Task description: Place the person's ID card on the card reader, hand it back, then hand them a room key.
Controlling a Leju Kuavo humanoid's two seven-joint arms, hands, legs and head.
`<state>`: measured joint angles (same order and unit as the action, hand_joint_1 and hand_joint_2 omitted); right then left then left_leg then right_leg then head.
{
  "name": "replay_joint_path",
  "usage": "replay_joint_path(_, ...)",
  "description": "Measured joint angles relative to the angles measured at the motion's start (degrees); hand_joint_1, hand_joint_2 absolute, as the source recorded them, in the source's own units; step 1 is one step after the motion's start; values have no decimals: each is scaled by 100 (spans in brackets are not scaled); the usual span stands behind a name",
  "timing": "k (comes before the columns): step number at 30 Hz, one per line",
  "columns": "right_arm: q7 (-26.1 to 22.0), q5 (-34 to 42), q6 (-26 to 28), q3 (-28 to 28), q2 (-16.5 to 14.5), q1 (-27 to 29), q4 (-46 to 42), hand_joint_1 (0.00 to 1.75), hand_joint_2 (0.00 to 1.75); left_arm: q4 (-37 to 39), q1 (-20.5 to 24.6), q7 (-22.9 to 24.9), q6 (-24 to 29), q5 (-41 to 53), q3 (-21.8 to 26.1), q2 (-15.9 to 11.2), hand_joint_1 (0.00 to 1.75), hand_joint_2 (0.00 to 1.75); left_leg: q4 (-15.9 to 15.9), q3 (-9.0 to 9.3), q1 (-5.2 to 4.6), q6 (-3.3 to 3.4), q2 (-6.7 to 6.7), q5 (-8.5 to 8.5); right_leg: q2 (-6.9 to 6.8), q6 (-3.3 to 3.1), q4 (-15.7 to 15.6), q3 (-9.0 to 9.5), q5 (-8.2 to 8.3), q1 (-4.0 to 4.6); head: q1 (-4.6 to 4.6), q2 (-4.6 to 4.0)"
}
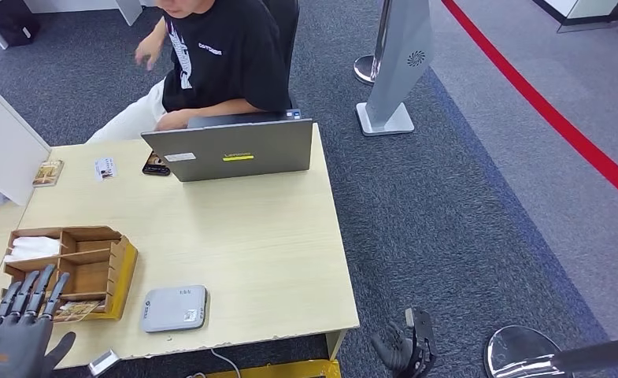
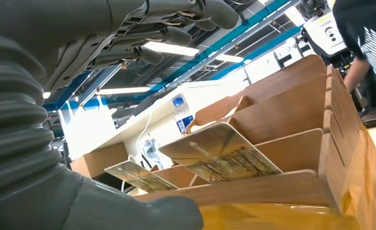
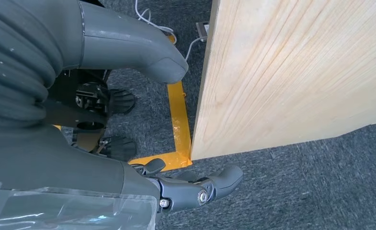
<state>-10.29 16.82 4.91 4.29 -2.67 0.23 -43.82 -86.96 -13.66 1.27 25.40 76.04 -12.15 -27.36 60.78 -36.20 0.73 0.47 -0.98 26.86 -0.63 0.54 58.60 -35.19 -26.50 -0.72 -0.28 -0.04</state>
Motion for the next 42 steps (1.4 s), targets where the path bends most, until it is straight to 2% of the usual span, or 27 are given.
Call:
replay_joint_path(7, 8, -1, -10, 28, 0, -11, -5, 0, 175, 210, 188, -79, -101, 4, 8, 255, 0, 175, 0, 0, 0, 0, 0, 0, 0, 0, 0, 0, 0, 0, 0, 0)
replay_joint_path(9, 18, -1, -10, 37, 0, -12, -10, 0, 175, 255, 231, -90, -119, 6, 8, 318, 12, 175, 0, 0, 0, 0, 0, 0, 0, 0, 0, 0, 0, 0, 1, 0)
replay_joint_path(11, 26, 1, -11, 39, 0, -12, -14, 0, 175, 297, 268, -114, -122, 5, 8, 375, 99, 175, 0, 0, 0, 0, 0, 0, 0, 0, 0, 0, 0, 0, 1, 0)
replay_joint_path(13, 28, 6, -13, 39, 0, -12, -15, 0, 175, 332, 293, -138, -123, -8, 8, 424, 175, 175, 0, 0, 0, 0, 0, 0, 0, 0, 0, 0, 0, 0, 0, 0)
replay_joint_path(31, 24, 18, -35, 41, 0, -9, -15, 0, 175, 436, 322, -160, -260, -114, 16, 498, 175, 175, 0, 0, 0, 0, 0, 0, 0, 0, 0, 0, 0, 0, 0, 0)
replay_joint_path(37, -11, 42, -38, 41, 0, -9, -14, 0, 175, 348, 280, -273, -13, -194, 74, 426, 175, 175, 0, 2, 2, 0, 0, 0, 1, 0, 1, -1, 0, 1, 0, 0)
replay_joint_path(42, -38, 30, -25, 41, 0, -9, -13, 0, 175, -229, 370, -519, 510, -275, 258, 288, 175, 175, 0, 3, 3, -2, 2, -2, -1, -1, 1, 0, 0, 2, -1, 0)
